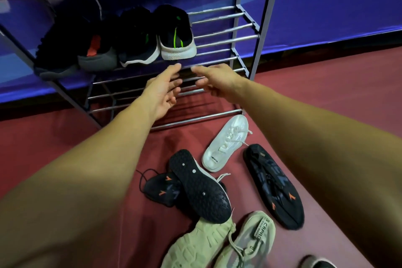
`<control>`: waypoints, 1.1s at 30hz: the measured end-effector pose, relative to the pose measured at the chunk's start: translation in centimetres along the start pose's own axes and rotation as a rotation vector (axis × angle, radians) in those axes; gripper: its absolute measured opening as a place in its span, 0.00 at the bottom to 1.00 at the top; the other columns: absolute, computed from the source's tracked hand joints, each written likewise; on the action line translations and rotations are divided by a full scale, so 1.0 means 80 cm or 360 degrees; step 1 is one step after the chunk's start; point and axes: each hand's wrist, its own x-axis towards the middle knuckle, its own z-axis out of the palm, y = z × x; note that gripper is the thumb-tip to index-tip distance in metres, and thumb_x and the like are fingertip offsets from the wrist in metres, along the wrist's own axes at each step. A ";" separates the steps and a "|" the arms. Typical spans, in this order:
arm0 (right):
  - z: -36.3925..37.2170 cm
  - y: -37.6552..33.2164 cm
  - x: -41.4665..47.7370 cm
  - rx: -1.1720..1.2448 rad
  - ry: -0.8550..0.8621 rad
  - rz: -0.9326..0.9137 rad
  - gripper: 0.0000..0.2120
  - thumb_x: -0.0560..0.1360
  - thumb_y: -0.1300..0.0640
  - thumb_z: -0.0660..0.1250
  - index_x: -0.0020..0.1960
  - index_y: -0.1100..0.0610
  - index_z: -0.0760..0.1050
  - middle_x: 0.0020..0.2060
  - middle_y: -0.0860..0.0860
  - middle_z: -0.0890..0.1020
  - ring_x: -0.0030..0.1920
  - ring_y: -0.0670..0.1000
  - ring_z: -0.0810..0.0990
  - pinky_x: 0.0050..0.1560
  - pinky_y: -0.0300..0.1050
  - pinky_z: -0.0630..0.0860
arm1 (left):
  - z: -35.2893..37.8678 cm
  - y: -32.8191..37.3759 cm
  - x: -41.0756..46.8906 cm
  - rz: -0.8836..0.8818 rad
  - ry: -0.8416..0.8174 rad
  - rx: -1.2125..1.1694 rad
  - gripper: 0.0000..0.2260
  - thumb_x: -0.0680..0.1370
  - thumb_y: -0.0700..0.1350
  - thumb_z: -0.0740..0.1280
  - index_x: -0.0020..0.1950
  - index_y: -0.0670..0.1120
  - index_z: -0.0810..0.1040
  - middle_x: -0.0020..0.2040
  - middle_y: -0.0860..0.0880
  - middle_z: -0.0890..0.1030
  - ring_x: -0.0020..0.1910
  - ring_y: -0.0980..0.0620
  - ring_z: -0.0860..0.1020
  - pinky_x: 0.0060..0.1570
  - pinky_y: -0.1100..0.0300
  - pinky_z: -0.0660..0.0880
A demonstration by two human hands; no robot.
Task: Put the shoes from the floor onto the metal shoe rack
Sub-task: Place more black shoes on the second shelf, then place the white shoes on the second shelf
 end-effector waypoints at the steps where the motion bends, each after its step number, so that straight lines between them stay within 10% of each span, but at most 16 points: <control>1: -0.005 0.012 -0.004 -0.0116 0.0007 0.0013 0.20 0.76 0.46 0.71 0.57 0.62 0.80 0.38 0.53 0.82 0.29 0.47 0.70 0.27 0.36 0.65 | -0.002 -0.007 -0.003 -0.0007 -0.0012 0.0184 0.19 0.73 0.59 0.73 0.57 0.48 0.82 0.47 0.51 0.83 0.37 0.57 0.77 0.34 0.63 0.66; 5: -0.033 0.059 -0.017 -0.0629 -0.0093 0.0112 0.12 0.76 0.50 0.71 0.46 0.59 0.78 0.31 0.53 0.77 0.27 0.48 0.71 0.24 0.36 0.66 | -0.005 -0.032 -0.009 0.0021 -0.0161 0.1079 0.16 0.75 0.58 0.70 0.54 0.48 0.84 0.50 0.49 0.86 0.40 0.55 0.77 0.35 0.62 0.67; 9: -0.051 0.090 -0.014 -0.1077 -0.0184 0.0229 0.17 0.77 0.48 0.69 0.54 0.63 0.81 0.46 0.56 0.86 0.38 0.52 0.80 0.32 0.40 0.70 | 0.007 -0.054 -0.001 0.0101 -0.0279 0.1494 0.18 0.73 0.57 0.72 0.52 0.44 0.84 0.45 0.48 0.83 0.40 0.52 0.77 0.42 0.60 0.71; 17: -0.061 0.132 -0.002 -0.1271 -0.0287 0.0322 0.16 0.76 0.49 0.71 0.55 0.62 0.80 0.46 0.55 0.86 0.38 0.51 0.84 0.44 0.47 0.81 | 0.055 -0.098 0.020 0.0169 -0.0598 0.2004 0.15 0.73 0.57 0.72 0.49 0.46 0.83 0.46 0.49 0.85 0.43 0.51 0.79 0.55 0.55 0.77; 20: -0.066 0.149 0.003 -0.1333 -0.0317 0.0357 0.14 0.76 0.50 0.70 0.52 0.62 0.81 0.44 0.54 0.86 0.36 0.50 0.83 0.31 0.42 0.75 | 0.052 -0.118 0.035 0.0142 -0.0628 0.2094 0.13 0.73 0.57 0.72 0.46 0.48 0.82 0.45 0.50 0.83 0.48 0.49 0.79 0.57 0.54 0.75; 33: -0.051 0.237 0.032 -0.1332 -0.0502 0.0770 0.13 0.73 0.50 0.71 0.47 0.60 0.81 0.41 0.54 0.87 0.35 0.52 0.83 0.32 0.38 0.74 | 0.065 -0.185 0.105 -0.0009 -0.0732 0.2308 0.14 0.72 0.53 0.72 0.49 0.43 0.82 0.41 0.46 0.83 0.37 0.48 0.76 0.42 0.54 0.77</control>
